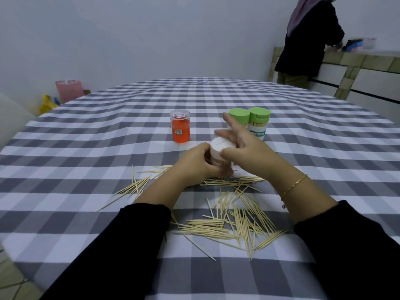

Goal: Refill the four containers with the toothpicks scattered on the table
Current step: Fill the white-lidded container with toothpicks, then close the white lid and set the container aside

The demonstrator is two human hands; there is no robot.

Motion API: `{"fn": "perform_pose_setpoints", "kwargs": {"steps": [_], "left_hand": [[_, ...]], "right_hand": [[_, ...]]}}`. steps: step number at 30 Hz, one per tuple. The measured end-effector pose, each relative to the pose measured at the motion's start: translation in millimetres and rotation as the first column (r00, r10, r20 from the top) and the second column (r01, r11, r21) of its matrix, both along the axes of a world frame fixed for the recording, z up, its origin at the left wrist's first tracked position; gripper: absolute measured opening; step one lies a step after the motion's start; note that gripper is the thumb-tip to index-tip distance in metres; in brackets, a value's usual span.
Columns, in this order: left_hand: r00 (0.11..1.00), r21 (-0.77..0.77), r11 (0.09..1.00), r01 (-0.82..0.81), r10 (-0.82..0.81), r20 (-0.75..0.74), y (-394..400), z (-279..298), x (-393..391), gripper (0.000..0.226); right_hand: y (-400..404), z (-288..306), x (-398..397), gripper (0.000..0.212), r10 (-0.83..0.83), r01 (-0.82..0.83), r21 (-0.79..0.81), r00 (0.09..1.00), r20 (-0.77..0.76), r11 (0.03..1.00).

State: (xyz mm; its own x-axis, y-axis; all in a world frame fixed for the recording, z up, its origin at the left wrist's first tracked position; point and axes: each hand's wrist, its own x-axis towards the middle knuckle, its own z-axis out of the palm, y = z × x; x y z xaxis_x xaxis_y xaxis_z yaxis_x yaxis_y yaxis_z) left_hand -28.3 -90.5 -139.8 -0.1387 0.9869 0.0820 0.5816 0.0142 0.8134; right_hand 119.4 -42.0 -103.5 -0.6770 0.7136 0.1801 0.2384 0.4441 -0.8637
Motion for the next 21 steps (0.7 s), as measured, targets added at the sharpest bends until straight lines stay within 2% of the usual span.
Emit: {"fn": "perform_pose_setpoints", "kwargs": {"steps": [6,10,14,17,19,21], "left_hand": [[0.998,0.026,0.998,-0.053,0.055,-0.044,1,-1,4,0.059],[0.999,-0.034,0.999,-0.015,0.014,-0.034,-2,3,-1,0.067],[0.991,-0.095,0.989,0.113,-0.106,0.077,-9,7,-4,0.031],[0.994,-0.035,0.996,0.076,-0.073,0.079,-9,4,-2,0.026],[0.999,0.001,1.000,0.022,-0.022,0.037,-7,0,-2,0.028],[0.999,0.023,0.999,-0.027,0.028,-0.025,-5,-2,0,0.043]], "right_hand": [[-5,-1,-6,0.069,-0.180,0.171,0.210,0.983,0.026,0.963],[-7,-2,-6,0.055,-0.149,0.136,0.216,0.988,0.047,0.967],[-5,4,6,0.047,-0.034,0.027,0.103,0.997,0.075,0.994],[-3,8,8,0.048,-0.050,0.028,0.151,0.988,0.145,0.988],[-4,8,4,0.051,-0.109,0.074,0.219,0.982,0.154,0.973],[-6,7,1,0.052,-0.154,0.109,0.270,0.977,0.150,0.957]]}}
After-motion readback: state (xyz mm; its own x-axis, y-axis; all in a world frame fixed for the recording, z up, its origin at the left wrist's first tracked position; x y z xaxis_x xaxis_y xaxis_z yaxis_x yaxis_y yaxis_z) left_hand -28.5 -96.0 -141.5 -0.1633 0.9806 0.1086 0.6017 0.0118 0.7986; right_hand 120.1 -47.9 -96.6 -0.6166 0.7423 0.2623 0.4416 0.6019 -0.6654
